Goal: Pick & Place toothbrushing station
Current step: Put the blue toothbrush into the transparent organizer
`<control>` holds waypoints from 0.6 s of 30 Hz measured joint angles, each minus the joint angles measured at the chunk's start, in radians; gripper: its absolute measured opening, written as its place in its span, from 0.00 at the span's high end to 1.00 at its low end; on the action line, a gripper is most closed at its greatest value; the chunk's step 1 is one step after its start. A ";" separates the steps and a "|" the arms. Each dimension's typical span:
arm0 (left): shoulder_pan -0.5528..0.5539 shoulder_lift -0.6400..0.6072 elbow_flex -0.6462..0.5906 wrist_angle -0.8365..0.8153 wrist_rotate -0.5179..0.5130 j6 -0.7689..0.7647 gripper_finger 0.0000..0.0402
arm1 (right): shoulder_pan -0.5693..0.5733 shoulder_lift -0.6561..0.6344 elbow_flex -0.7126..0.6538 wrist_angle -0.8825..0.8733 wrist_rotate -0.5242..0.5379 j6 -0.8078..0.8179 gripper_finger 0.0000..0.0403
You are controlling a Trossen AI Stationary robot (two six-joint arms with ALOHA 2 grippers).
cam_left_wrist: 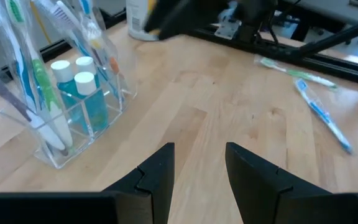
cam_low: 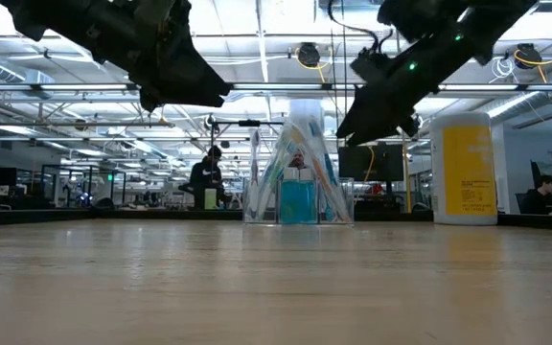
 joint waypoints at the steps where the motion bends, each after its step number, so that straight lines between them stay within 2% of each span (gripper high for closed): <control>1: 0.000 0.000 0.000 -0.005 0.000 0.000 0.63 | 0.030 -0.006 0.000 -0.010 -0.013 0.016 0.56; 12: 0.000 0.000 0.000 -0.016 0.000 0.013 0.63 | 0.388 -0.014 0.000 -0.145 -0.051 0.307 0.57; 18: 0.000 0.000 0.000 -0.018 0.000 0.017 0.63 | 0.507 -0.014 0.000 -0.300 -0.148 0.549 0.57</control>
